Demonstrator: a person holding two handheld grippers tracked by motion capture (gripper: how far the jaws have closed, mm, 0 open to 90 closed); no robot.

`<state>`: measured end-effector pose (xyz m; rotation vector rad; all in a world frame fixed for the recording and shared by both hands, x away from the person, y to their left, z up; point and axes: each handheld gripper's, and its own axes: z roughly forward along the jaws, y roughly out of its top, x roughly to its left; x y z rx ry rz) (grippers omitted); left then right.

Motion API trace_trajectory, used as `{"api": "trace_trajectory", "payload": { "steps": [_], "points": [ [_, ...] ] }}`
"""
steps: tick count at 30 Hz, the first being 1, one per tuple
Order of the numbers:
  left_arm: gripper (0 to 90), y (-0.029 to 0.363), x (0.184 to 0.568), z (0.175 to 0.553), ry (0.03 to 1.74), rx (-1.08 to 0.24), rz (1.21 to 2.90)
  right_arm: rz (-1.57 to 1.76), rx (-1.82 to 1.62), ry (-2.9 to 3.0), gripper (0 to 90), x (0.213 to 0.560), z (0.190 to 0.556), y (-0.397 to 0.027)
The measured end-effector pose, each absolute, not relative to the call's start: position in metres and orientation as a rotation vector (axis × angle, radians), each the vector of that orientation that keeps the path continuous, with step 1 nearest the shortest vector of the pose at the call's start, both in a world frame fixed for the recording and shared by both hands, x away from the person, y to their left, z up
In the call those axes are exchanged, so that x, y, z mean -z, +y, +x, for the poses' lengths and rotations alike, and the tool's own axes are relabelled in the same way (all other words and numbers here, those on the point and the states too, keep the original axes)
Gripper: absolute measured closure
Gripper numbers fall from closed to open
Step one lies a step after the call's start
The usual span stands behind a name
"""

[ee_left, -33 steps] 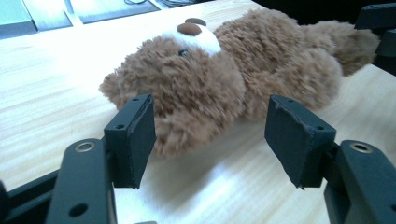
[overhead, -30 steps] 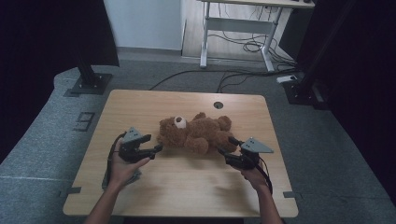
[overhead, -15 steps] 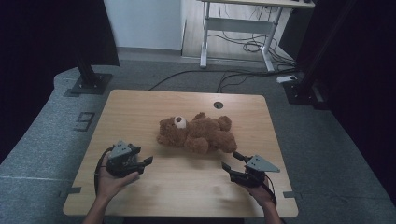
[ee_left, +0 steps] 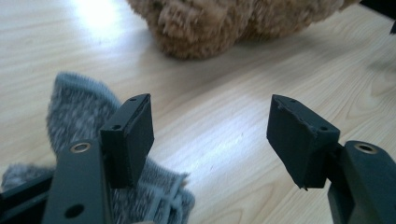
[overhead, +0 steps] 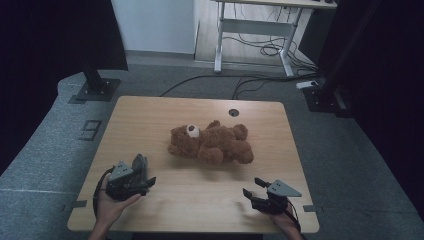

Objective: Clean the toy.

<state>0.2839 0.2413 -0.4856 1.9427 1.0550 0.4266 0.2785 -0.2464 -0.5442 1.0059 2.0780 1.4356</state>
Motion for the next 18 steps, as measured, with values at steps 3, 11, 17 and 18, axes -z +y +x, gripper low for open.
{"api": "trace_trajectory", "payload": {
  "steps": [3, 11, 17, 18],
  "points": [
    [32.2, 0.2416, 0.4886, 0.2825, 1.060, -0.418, 1.949, 1.012, -1.437, 2.079, 33.0, 0.5444, 0.2791, -0.2458],
    [32.2, 0.2410, 0.4906, 0.2831, 1.060, -0.415, 1.960, 1.013, -1.429, 2.079, 32.8, 0.5452, 0.2792, -0.2460],
    [32.2, 0.2420, 0.4901, 0.2828, 1.062, -0.413, 1.955, 1.019, -1.426, 2.072, 31.9, 0.5454, 0.2793, -0.2465],
    [32.2, 0.2420, 0.4900, 0.2827, 1.062, -0.413, 1.954, 1.019, -1.427, 2.071, 31.9, 0.5453, 0.2793, -0.2466]
  ]
}}
